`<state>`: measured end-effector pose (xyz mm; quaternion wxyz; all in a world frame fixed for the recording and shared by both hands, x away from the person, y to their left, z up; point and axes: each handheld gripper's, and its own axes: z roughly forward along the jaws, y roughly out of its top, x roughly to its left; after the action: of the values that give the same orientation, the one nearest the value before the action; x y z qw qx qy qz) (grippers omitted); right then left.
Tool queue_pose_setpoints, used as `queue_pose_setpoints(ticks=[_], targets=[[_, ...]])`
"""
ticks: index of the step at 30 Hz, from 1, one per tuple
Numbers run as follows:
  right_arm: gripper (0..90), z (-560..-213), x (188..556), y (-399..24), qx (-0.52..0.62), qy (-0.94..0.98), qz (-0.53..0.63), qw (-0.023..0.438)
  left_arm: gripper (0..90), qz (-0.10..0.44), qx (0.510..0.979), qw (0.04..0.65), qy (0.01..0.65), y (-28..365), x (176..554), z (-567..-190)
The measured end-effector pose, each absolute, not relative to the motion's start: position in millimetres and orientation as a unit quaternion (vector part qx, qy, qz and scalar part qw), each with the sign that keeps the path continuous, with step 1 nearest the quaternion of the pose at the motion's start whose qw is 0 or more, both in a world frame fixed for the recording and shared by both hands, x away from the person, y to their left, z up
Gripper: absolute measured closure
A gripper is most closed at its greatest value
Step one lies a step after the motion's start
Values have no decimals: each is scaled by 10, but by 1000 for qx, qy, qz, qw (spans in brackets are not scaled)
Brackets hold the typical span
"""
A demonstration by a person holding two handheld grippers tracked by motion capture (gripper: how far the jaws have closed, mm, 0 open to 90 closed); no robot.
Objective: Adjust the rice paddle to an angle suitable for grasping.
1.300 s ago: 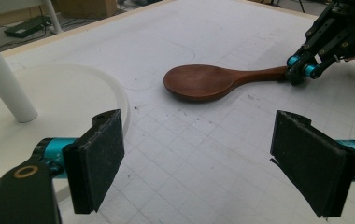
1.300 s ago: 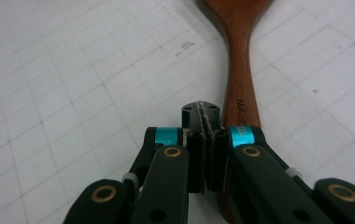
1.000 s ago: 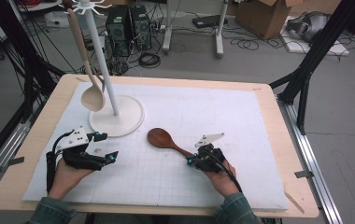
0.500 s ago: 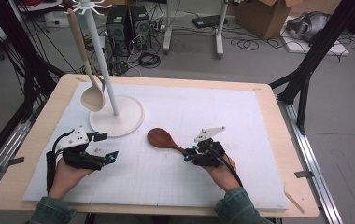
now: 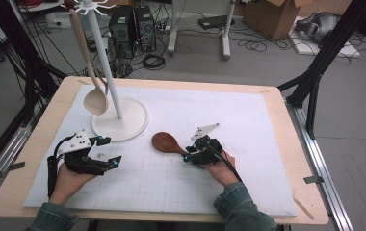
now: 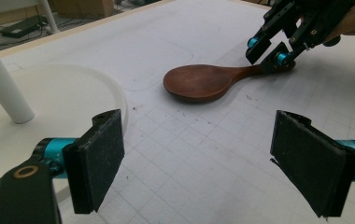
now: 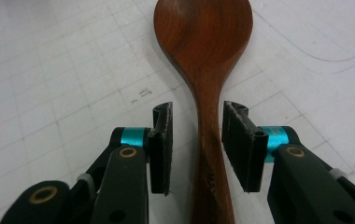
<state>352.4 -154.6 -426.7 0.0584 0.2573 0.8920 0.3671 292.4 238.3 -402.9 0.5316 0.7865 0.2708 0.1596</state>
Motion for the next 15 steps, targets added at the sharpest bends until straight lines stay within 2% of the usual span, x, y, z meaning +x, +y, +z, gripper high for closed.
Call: queue_pose_setpoints(ticks=[15], targets=[[753,-4350,3579,-1486,243,905,342,71,179,157,786,532,272,2397,2928,-4035]])
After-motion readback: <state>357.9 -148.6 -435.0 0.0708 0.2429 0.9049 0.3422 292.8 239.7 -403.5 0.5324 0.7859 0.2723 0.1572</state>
